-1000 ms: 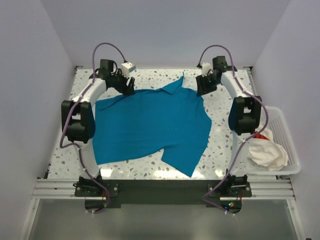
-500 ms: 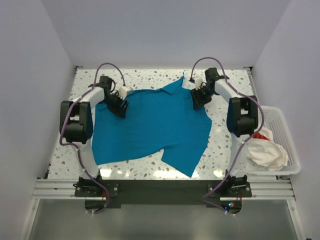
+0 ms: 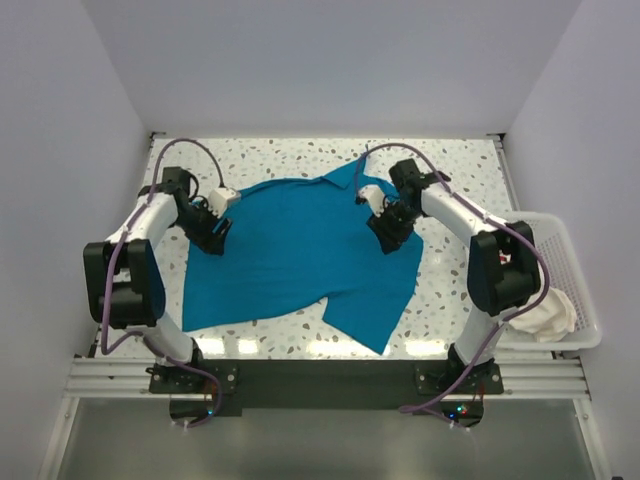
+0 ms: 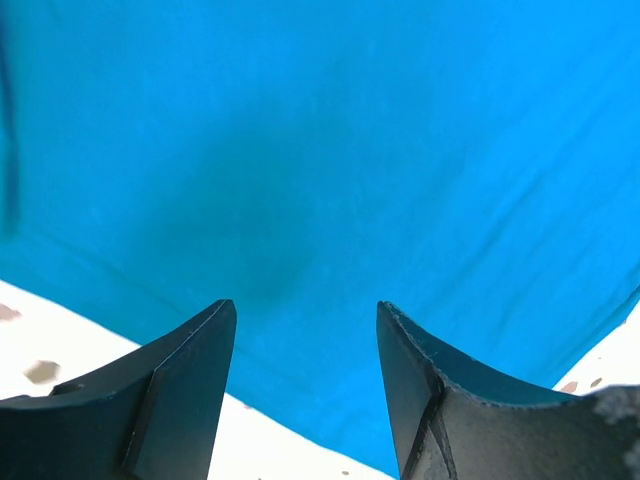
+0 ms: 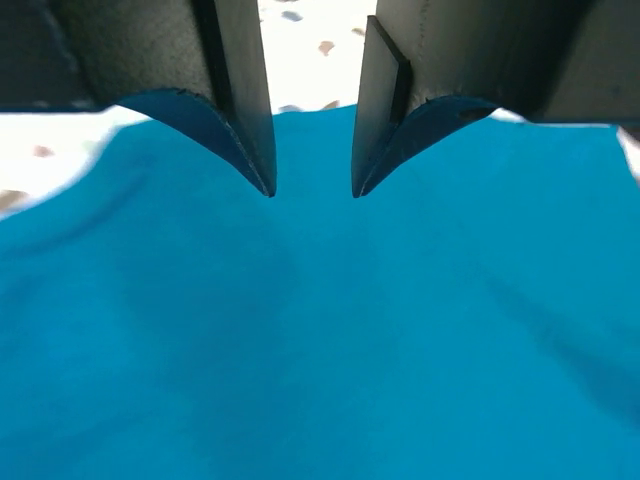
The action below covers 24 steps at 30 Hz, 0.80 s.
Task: Fold and stack the t-shirts
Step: Flatten the tshirt out
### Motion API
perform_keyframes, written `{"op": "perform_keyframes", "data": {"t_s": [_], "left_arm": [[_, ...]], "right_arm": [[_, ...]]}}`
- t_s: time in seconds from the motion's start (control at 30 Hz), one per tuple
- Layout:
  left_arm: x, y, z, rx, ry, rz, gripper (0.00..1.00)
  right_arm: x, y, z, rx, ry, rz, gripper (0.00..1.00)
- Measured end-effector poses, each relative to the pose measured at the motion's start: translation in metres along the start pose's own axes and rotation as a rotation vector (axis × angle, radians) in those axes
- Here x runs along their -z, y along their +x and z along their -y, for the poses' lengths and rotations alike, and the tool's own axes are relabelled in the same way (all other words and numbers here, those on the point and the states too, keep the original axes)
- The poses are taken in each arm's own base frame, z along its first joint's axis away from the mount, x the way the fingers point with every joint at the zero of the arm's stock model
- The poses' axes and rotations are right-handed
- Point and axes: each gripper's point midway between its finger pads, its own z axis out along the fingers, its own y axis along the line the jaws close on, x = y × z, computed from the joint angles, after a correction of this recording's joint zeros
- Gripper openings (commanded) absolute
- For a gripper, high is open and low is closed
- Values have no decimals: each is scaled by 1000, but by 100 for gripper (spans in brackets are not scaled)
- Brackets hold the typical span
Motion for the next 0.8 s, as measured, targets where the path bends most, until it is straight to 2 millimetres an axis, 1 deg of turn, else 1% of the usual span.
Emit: {"op": "perform_keyframes", "data": {"t_s": [0.07,0.13,0.2,0.4,0.43,0.47,0.53,0.6,0.7,0.8], "left_arm": [[-1,17,0,27,5,-31,63],[-1,29,-1,48,3,-59,63],[-3,40,-2,61,-4,-85,62],[-15,76,7,70,-7,-180,61],[-17,83,9,67,-7,-199,61],[-19,89,11,65,-4,-217,60],[-18,93,11,41,-22,-222,60],[-16,99,13,22,-31,-230,59],[-14,105,18,-5,-32,-240,56],[-11,114,26,-38,-12,-255,54]], "right_arm": [[-9,18,-18,22,-46,-69,38],[-17,37,-28,41,-68,-133,38],[-22,54,-33,55,-73,-190,36],[-35,101,-46,125,-77,-345,33],[-35,110,-49,141,-81,-381,33],[-34,114,-52,155,-85,-398,33],[-32,120,-57,202,-75,-417,33],[-30,129,-67,250,-80,-443,33],[-24,145,-85,314,-114,-487,33],[-16,160,-109,385,-183,-542,33]]}}
